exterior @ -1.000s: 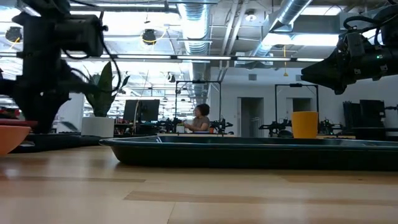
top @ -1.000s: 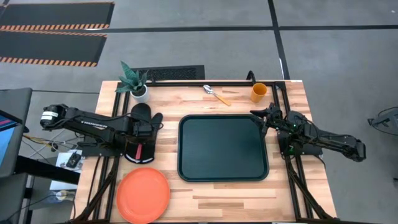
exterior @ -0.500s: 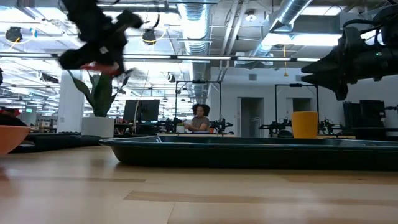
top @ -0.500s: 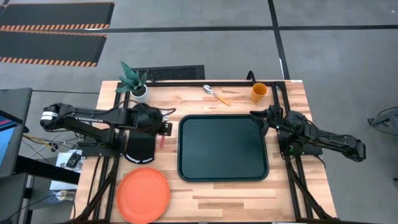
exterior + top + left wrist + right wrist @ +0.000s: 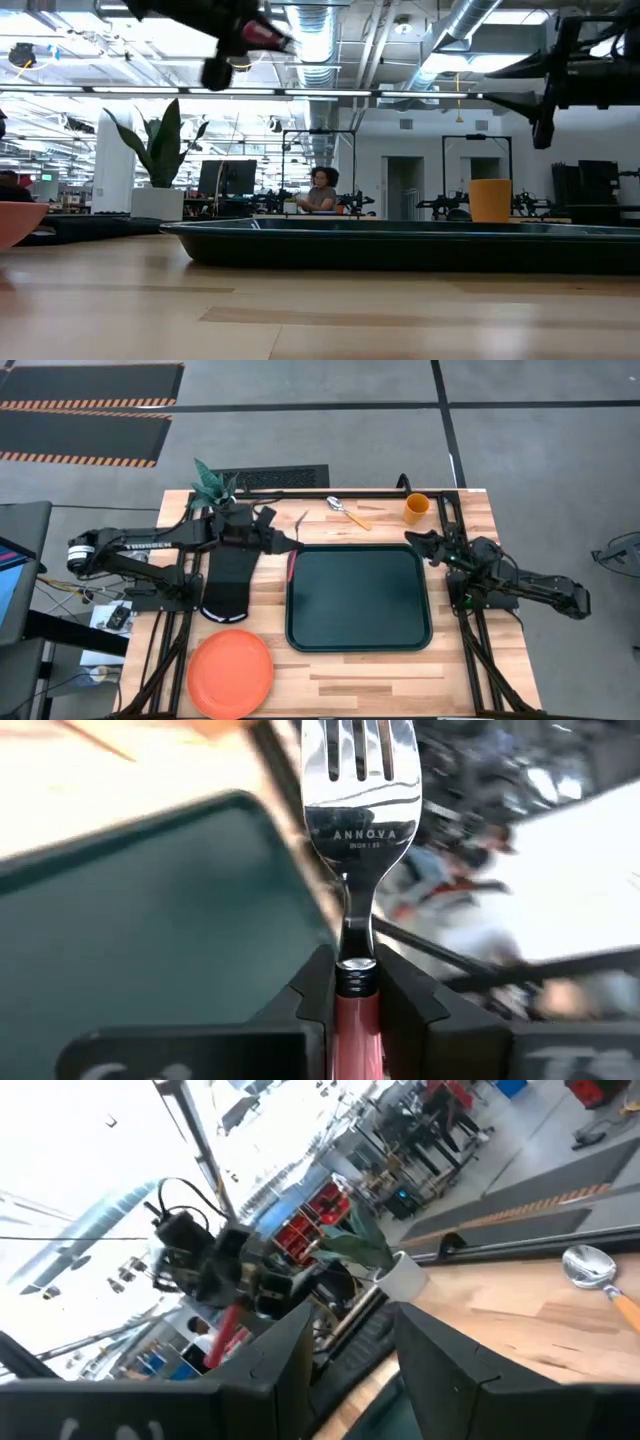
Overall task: Pick and place plate/cup/fork/spoon on tray
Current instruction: Put the pink fork on the black tray
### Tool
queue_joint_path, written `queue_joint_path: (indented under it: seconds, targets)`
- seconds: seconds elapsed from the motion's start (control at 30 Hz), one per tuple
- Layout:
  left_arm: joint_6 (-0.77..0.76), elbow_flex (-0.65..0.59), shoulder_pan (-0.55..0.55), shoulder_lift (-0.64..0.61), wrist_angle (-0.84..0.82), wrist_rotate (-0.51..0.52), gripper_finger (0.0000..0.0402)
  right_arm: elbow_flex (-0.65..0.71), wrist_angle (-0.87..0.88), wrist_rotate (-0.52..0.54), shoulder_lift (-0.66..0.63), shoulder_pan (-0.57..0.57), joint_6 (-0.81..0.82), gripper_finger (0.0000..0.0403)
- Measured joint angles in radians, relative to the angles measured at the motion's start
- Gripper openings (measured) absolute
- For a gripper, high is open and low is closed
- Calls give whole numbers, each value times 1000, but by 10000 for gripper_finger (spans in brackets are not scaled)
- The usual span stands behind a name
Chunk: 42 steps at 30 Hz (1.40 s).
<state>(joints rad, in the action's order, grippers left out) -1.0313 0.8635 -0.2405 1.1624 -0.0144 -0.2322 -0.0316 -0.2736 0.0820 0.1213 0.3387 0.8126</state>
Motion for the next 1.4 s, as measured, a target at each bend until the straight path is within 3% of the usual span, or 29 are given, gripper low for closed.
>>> queue_joint_path:
  seconds: [0.2,0.37,0.5,0.77,1.2,1.4]
  targets:
    - [-72,1,-41,144,390,-241,31,-118,-14,0,165,0,-35,175]
    - [-239,0,-41,313,718,-375,36,-258,-22,0,376,-19,-252,201]
    - [-351,0,-27,432,949,-415,39,-376,-48,-31,545,-28,-394,232]
    - [-550,0,-10,578,1351,-453,41,-570,-97,-237,807,21,-541,252]
    - [-537,0,5,590,1386,-452,43,-791,-187,-660,1073,97,-551,253]
    - [-536,0,5,590,1391,-452,39,-840,-183,-690,1131,75,-551,251]
